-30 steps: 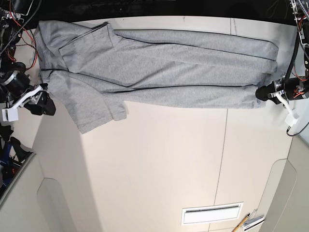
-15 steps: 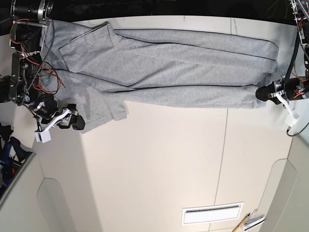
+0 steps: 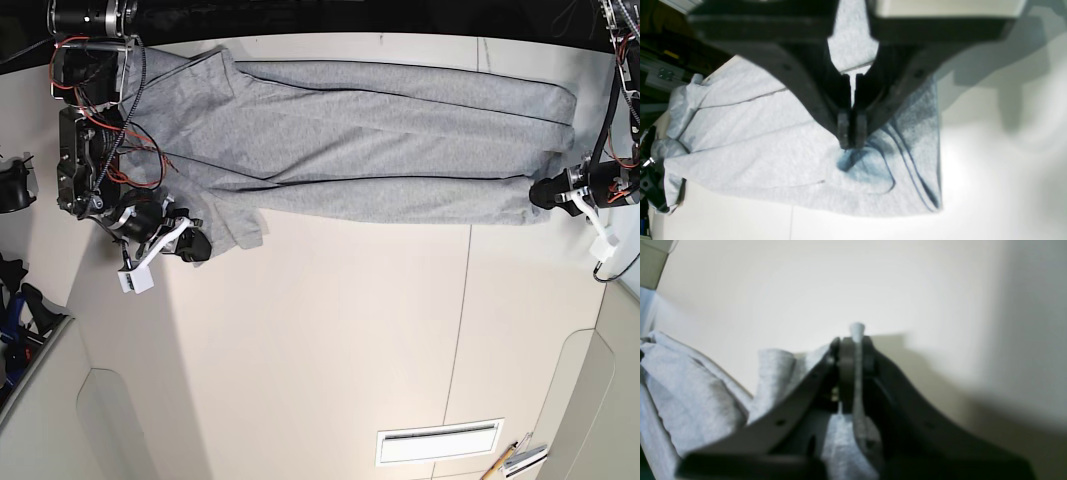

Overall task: Fold the T-shirt properly
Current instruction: 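Regrasp the folded shirt near the collar with the right gripper, then hold the folded strip with both grippers and straighten it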

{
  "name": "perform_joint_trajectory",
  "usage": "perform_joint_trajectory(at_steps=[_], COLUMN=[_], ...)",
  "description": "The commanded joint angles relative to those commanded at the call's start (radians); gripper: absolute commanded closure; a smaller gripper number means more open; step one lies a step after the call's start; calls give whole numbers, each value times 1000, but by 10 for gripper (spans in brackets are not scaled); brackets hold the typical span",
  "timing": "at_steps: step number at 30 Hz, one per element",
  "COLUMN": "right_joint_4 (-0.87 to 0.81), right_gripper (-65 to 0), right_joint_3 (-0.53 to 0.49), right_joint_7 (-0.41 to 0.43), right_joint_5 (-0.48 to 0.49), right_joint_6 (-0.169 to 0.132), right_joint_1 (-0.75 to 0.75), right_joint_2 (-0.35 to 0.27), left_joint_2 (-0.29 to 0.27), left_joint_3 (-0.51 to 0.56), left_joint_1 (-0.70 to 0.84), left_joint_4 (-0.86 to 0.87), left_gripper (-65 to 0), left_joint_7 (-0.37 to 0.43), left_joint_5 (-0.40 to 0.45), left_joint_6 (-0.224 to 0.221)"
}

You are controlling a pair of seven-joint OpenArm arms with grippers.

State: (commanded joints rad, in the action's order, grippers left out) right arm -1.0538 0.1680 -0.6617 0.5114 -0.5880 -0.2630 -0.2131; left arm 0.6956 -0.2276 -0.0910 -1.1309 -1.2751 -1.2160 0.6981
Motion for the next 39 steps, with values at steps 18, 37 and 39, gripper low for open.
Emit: perform_joint_trajectory(at_steps=[18,37,39], right_joint_4=[-626,-895,-895], right_gripper=[0,0,0], right_joint_3=[46,212,212], right_joint_7=[-237,-278,-286], right_joint_5=[208,278,278], right_joint_6=[-4,-14,-14], right_joint_1=[310,660,660], right_joint_2=[-85,-92,-92], left_joint_2=[39,147,147], left_joint_3=[0,0,0], left_joint_1=[0,125,150], left_joint_4=[-16,-16,-16], left_gripper=[0,-11,-28], left_joint_7=[-63,-121,-121], left_joint_5=[-70,-268,-268], left_joint_6=[0,0,0])
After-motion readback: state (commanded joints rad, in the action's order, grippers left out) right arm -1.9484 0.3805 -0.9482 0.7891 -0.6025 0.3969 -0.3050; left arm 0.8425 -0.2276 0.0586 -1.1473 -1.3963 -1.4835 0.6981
